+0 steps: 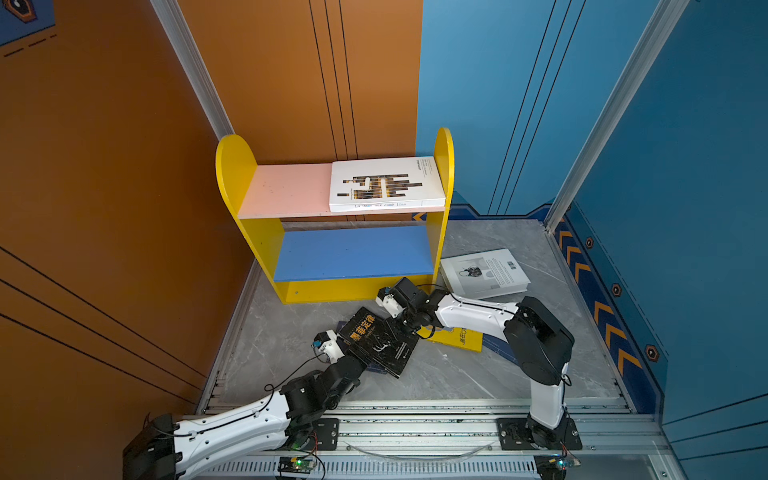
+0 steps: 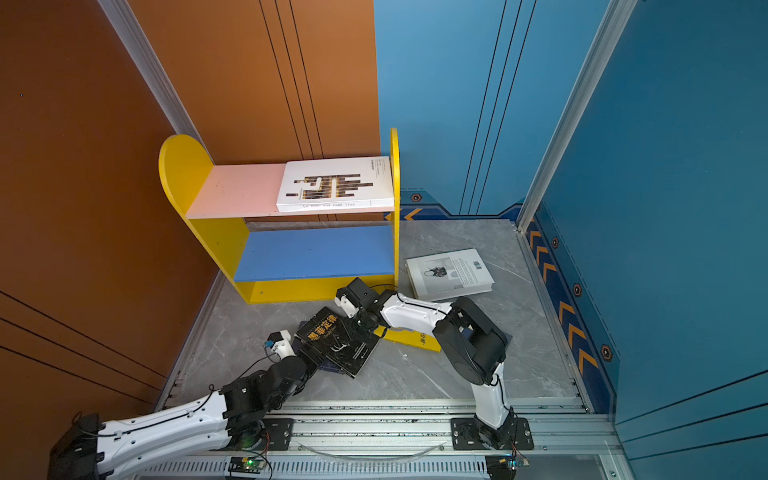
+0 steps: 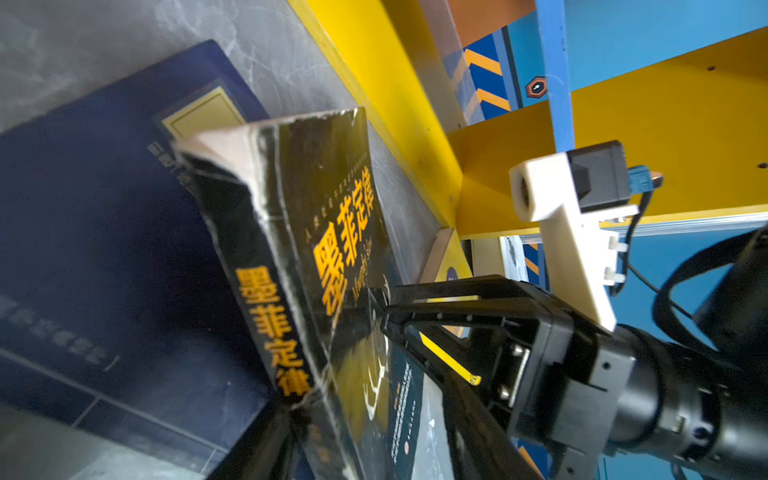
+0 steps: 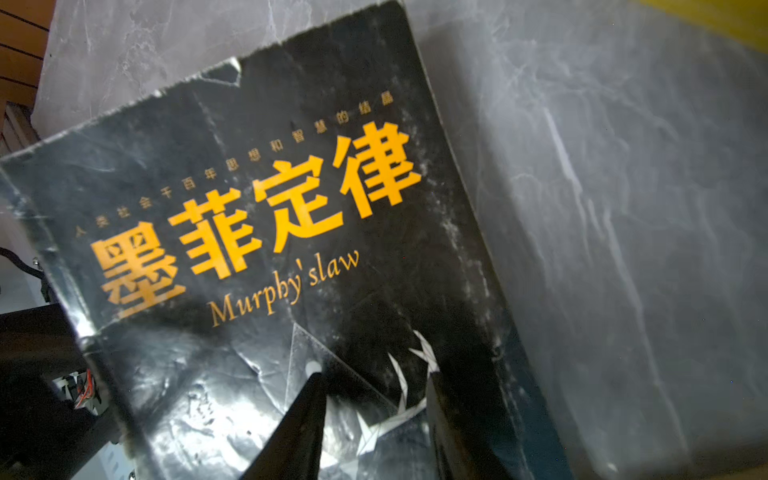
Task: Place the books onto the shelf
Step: 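Grip the black book's edges with both grippers and tilt it up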
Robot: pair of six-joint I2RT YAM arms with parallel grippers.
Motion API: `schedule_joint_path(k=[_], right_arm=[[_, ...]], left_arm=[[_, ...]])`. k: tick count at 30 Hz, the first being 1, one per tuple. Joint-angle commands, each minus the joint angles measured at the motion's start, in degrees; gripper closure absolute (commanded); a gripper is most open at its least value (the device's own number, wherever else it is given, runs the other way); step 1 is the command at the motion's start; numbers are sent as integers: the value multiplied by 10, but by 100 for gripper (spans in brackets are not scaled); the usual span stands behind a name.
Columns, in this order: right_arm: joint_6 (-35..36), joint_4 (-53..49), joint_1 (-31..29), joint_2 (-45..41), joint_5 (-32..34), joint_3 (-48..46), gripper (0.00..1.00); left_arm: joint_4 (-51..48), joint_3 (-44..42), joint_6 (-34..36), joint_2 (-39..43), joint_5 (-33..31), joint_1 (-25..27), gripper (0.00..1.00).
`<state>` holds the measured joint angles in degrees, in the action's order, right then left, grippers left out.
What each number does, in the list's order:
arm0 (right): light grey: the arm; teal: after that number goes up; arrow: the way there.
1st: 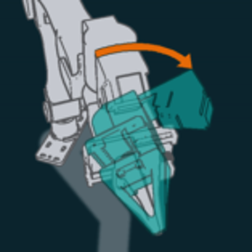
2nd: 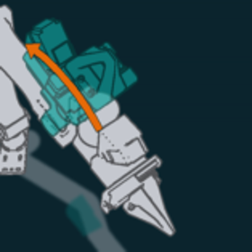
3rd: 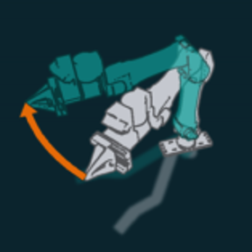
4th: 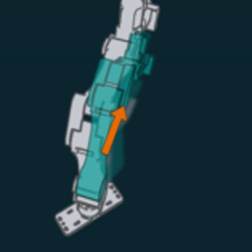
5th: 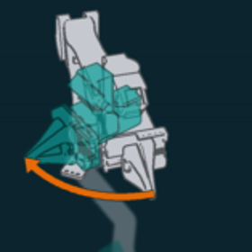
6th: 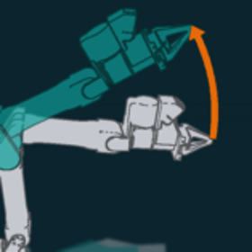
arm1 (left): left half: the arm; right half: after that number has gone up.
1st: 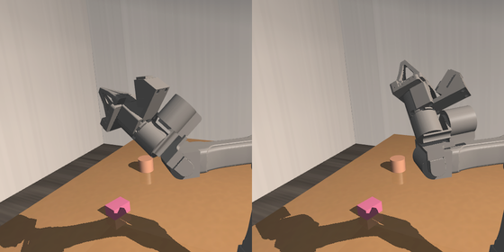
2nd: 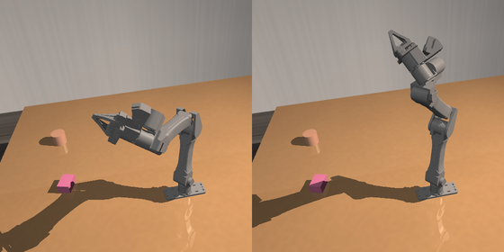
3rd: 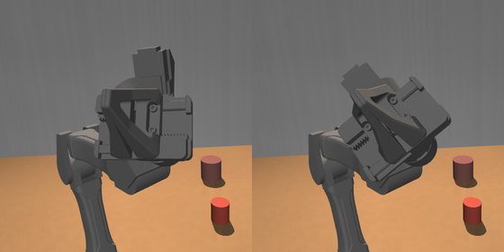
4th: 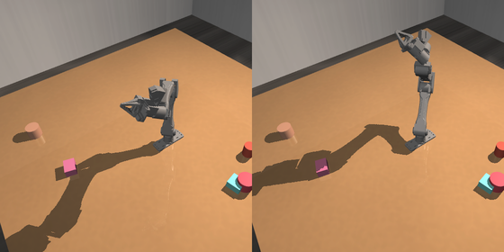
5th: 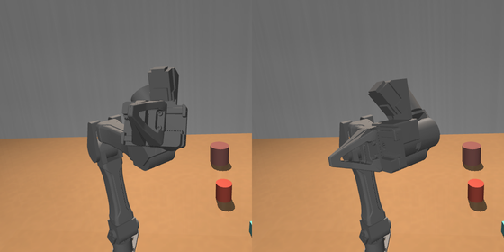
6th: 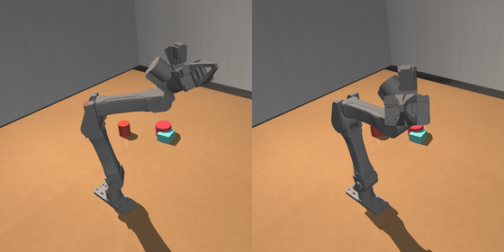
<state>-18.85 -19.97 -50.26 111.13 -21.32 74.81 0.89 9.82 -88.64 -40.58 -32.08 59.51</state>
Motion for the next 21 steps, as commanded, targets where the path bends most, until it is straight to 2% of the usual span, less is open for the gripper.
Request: schedule_joint_path(k=[1,8,11,16,21], right_arm=[[9,-15,-3,15,-18,7,58],[10,-10,4,35,-39,8,60],[8,-6,10,37,-47,4,60],[4,-1,17,34,-55,0,61],[4,-1,23,27,-55,-2,61]], left_arm=[[54,20,0,-24,15,-8,47],[167,20,58,-84,34,-16,52],[212,26,79,-114,59,-33,60],[235,51,95,-159,95,-48,63],[202,64,77,-166,87,-50,84]])
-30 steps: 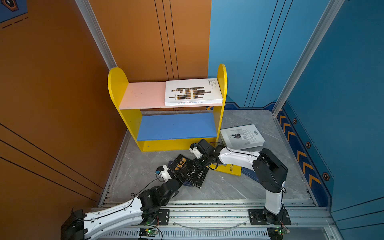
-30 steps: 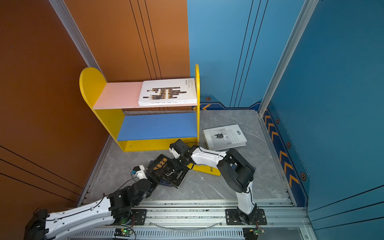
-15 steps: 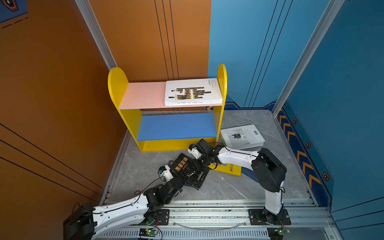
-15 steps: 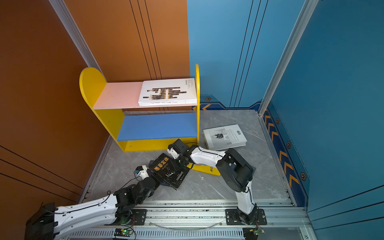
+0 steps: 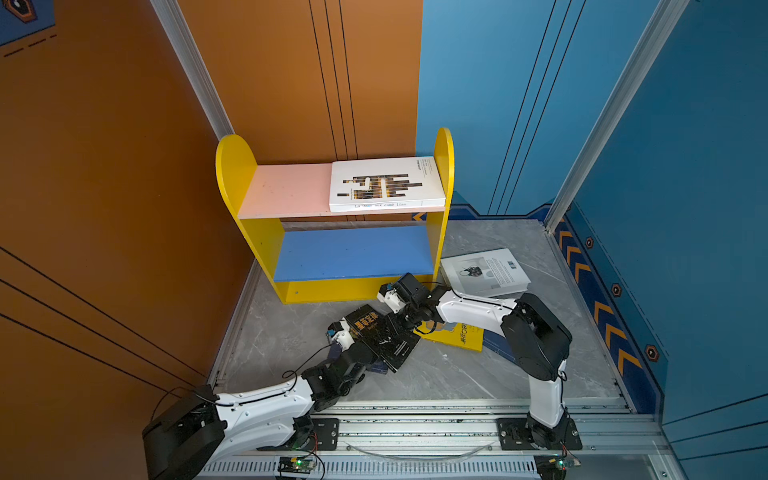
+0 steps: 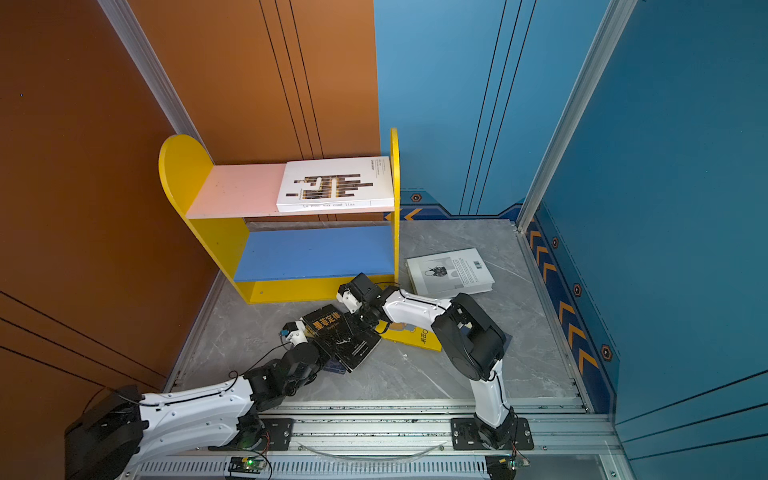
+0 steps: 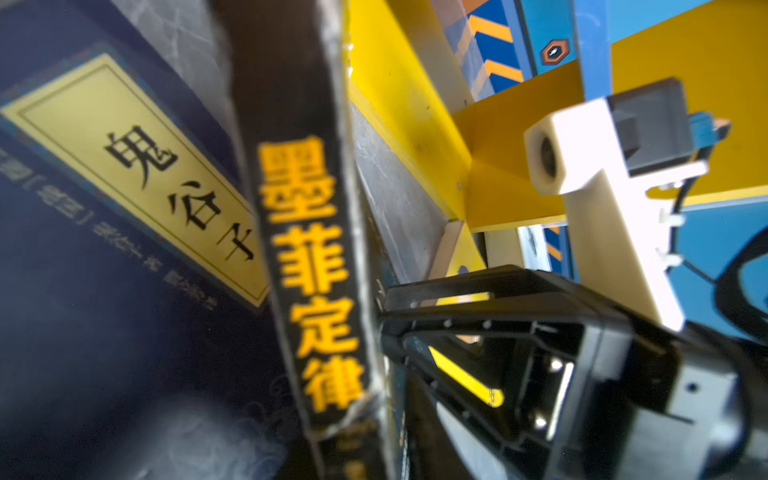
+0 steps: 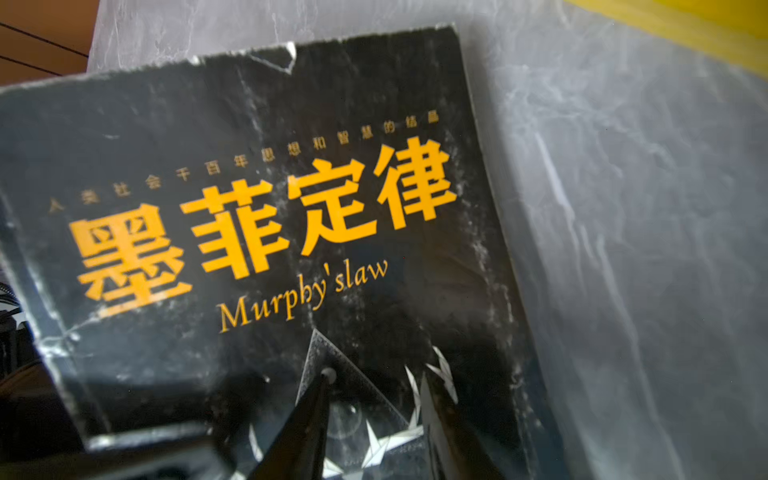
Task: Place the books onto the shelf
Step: 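Lift the black book upright with the left gripper while the right gripper rises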
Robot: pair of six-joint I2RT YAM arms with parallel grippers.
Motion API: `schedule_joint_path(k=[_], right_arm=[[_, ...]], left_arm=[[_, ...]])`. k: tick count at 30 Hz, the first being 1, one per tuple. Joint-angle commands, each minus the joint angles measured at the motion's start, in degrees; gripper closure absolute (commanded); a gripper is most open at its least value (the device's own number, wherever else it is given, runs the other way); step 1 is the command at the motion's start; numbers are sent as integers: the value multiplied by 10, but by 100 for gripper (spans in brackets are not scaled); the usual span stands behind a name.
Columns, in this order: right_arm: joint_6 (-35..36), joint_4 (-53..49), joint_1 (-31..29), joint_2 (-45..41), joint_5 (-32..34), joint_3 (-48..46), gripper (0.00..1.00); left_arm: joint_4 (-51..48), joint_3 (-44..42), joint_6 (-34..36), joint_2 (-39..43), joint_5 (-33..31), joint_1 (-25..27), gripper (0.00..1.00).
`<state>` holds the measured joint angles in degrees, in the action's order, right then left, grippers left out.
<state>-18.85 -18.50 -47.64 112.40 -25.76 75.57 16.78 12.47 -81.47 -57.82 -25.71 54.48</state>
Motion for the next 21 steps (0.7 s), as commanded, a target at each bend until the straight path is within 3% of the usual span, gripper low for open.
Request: schedule_joint_path(k=[1,6,13,18,21], right_arm=[[3,-15,-1,9,-9,-9,61],[-4,-7,18,-56,3,-13,54],[1,-18,38,-175,20,12,37],[10,-36,42,-239,13,45,31],[10,-44,46,-278,-1,62,28]], left_arm=[[27,41,2,10,23,0,87],[-103,81,11,73,1,2,98],[-335,153,12,223,-63,0,100],[-490,252,23,292,-151,7,100],[-513,317,69,295,-226,10,100]])
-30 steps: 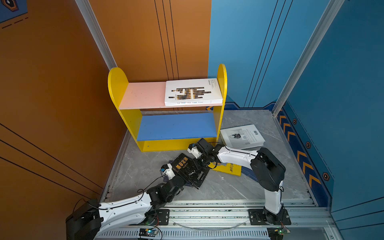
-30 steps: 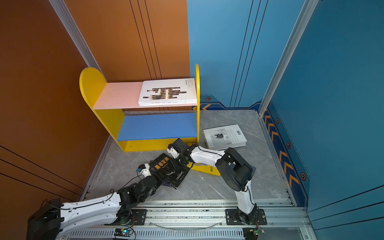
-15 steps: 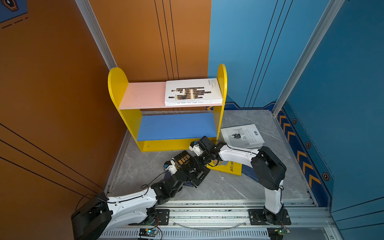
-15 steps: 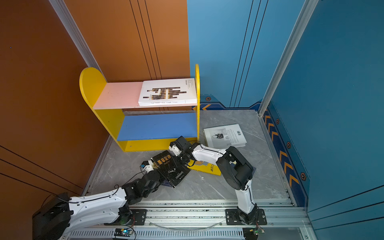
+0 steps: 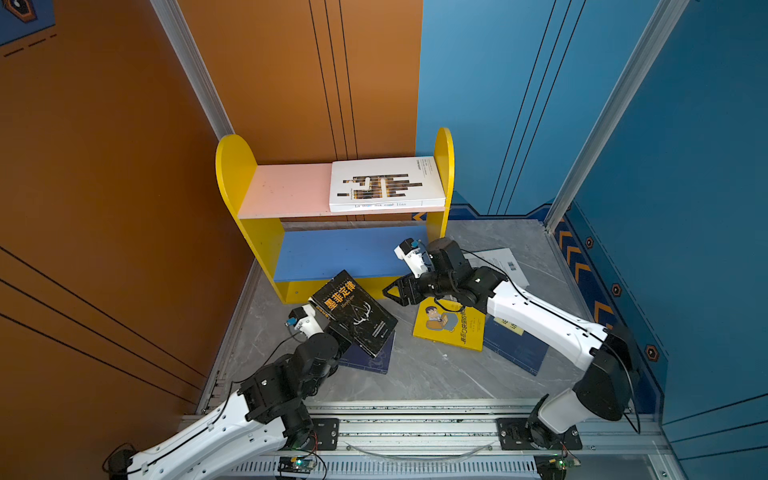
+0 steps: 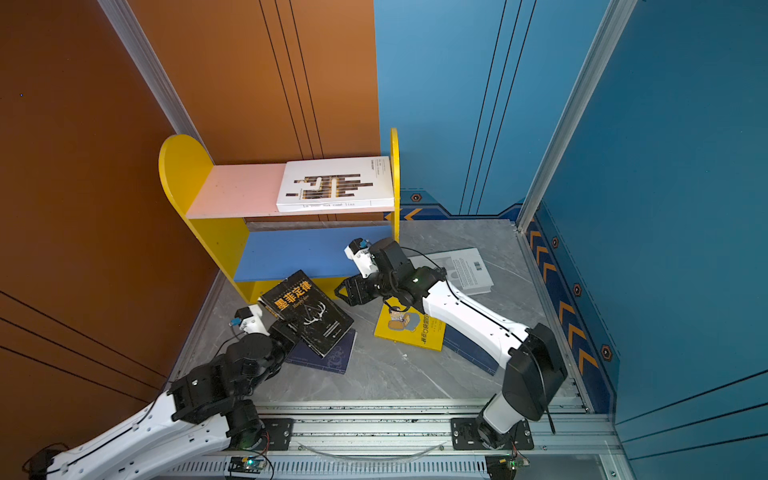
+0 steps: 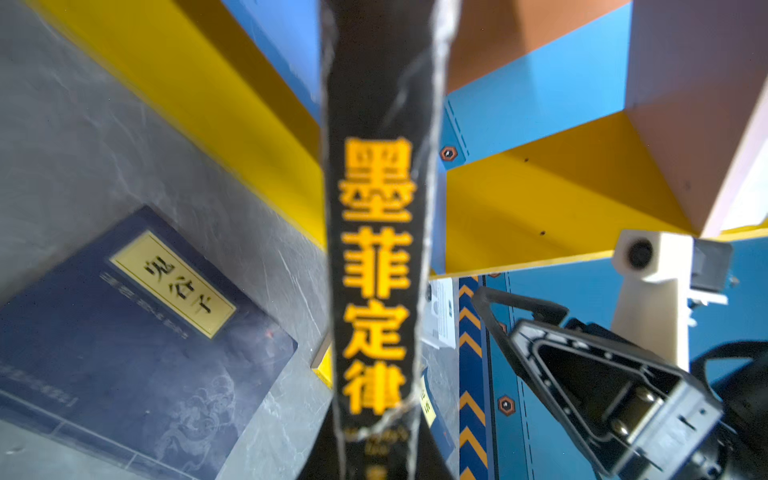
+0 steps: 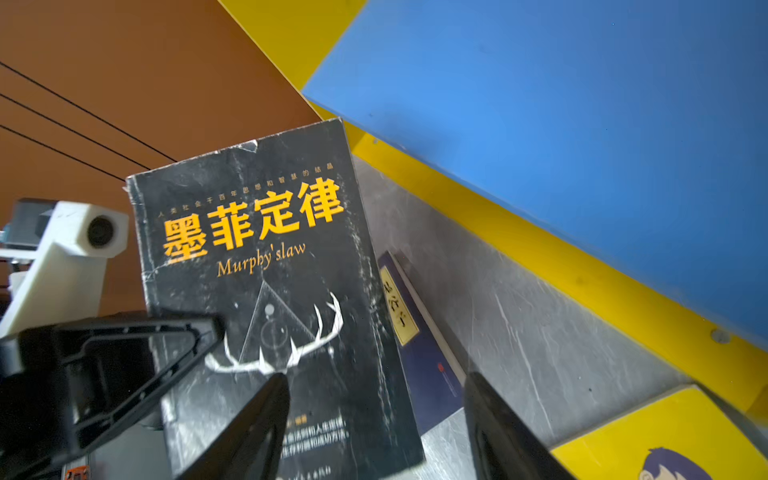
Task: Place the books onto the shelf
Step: 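Lift the black book upright with the left gripper while the right gripper rises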
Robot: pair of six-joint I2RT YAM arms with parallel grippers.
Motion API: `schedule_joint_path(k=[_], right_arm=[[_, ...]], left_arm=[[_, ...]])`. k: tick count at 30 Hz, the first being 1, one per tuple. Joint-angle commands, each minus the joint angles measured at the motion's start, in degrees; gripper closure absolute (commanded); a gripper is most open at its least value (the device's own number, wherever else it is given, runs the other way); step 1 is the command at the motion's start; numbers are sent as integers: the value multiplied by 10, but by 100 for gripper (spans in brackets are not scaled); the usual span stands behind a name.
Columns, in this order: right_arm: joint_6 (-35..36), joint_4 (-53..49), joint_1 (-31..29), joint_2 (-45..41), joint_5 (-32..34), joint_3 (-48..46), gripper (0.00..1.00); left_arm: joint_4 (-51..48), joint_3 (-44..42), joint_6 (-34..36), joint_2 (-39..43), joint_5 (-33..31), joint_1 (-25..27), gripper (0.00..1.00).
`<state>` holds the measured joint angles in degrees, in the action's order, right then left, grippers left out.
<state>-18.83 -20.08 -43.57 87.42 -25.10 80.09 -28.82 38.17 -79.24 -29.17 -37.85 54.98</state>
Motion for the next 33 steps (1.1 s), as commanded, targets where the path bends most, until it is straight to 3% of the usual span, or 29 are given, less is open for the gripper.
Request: schedule_joint_path(k=[1,3,7,13,18,23,29,33], right_arm=[[8,-22,7,-43,-18,19,25],[0,-10,14,-69,-41,23,20],[-5,-6,30,-95,-112,50,0],[26,-3,50,-130,-98,97,0],[6,63,78,-149,-81,112,0],[-93,178,124,-141,-64,120,0],[-204,269,167,-104,-103,157,0],[-284,328,177,-76,-113,181,3]], left_arm=[[-63,88,64,4,-123,5,100],[-64,137,116,-8,-158,6,100],[-64,245,239,-27,-213,7,100],[-55,363,351,-59,-216,8,100],[104,388,483,-96,-145,6,100],[239,448,574,-176,-42,5,100],[340,514,620,-282,83,-6,100],[447,524,592,-335,163,-37,100]])
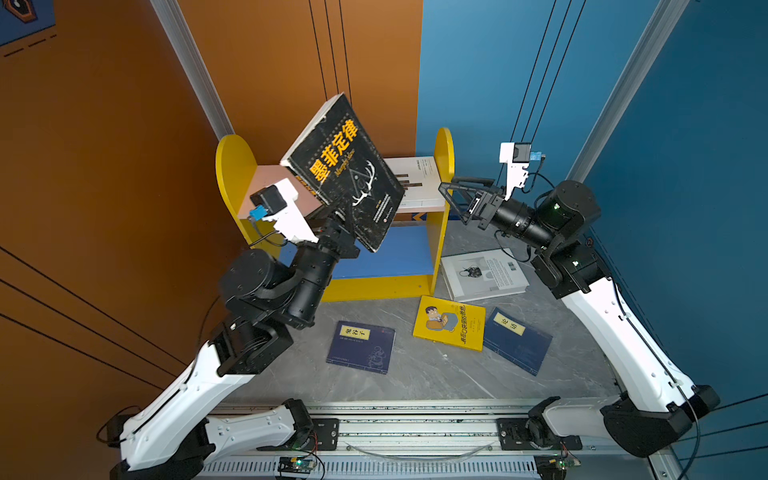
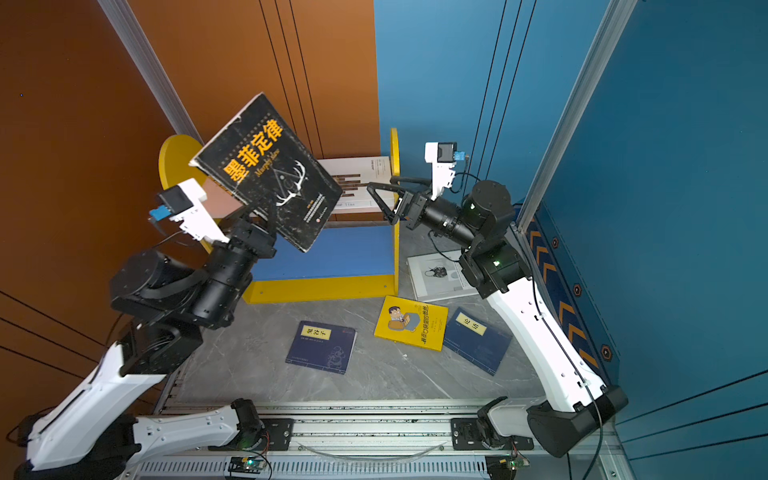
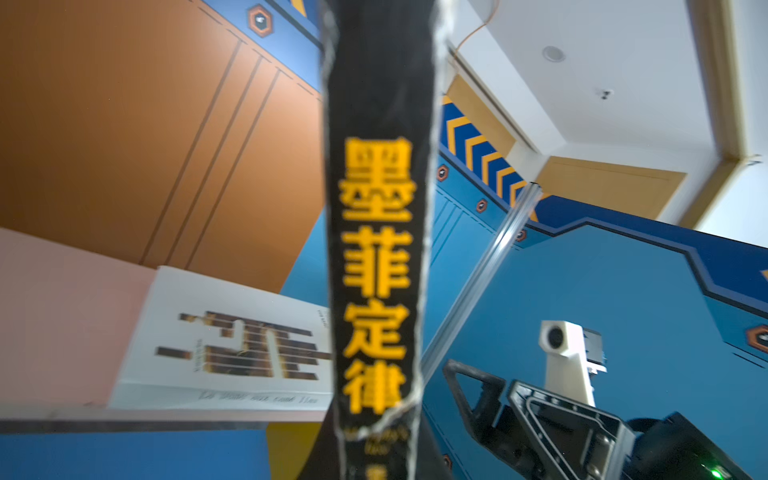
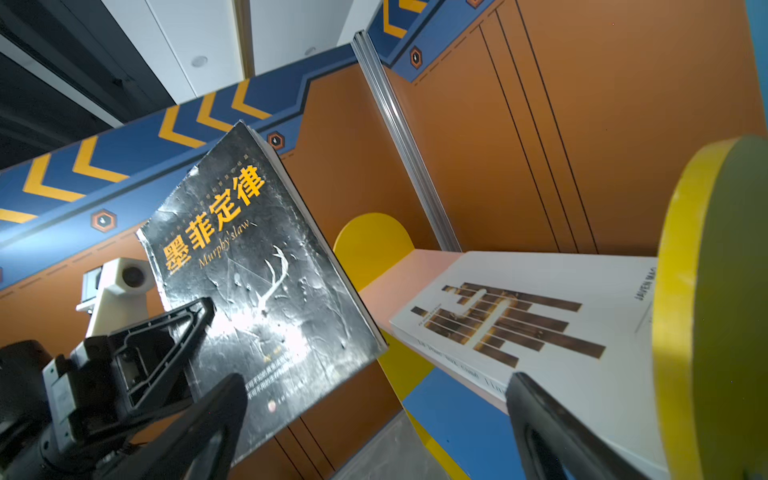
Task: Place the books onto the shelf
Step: 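Lift the black book upright with the left gripper while the right gripper rises, then carry the black book above the white book, right gripper grasping its other edge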
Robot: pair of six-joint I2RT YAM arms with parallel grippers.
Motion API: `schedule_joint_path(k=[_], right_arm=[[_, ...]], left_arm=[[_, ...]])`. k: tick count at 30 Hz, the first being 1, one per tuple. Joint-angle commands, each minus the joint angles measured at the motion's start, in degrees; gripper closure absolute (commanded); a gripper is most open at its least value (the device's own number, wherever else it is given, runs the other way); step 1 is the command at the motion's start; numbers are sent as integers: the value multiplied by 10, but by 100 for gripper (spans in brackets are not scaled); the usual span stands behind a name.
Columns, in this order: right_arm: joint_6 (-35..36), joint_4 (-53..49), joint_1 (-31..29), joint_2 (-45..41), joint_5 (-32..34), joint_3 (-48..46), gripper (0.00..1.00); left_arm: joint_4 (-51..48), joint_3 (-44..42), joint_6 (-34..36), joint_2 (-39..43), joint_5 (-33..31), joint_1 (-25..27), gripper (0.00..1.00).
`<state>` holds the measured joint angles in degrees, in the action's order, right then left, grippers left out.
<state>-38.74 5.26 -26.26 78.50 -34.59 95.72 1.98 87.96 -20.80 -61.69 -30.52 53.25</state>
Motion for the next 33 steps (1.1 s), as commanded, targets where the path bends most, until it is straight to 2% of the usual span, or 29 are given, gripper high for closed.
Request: schedule_joint_path(k=[1,7,13,16,20,26,29,33], right_arm=[[-105,75,4,21,-9,35,5],[-181,125,3,51,-7,42,13],[-181,116,-14,67,25,50,16],[-209,154,-21,94,34,55,16],[-250,191,-28,143,38,92,17],[-255,200,-49,203,47,146,24],[-253,201,-59,220,59,162,30],[-262,202,-67,233,72,167,48]], left_arm=[[156,33,-15,-24,106,-34,100],[218,97,-203,-122,242,-173,100],[307,130,-323,-198,285,-253,100],[367,122,-376,-225,276,-264,100],[398,128,-425,-257,275,-272,100],[422,118,-489,-279,286,-280,100],[426,107,-504,-278,289,-281,100],[426,82,-499,-262,282,-278,100]])
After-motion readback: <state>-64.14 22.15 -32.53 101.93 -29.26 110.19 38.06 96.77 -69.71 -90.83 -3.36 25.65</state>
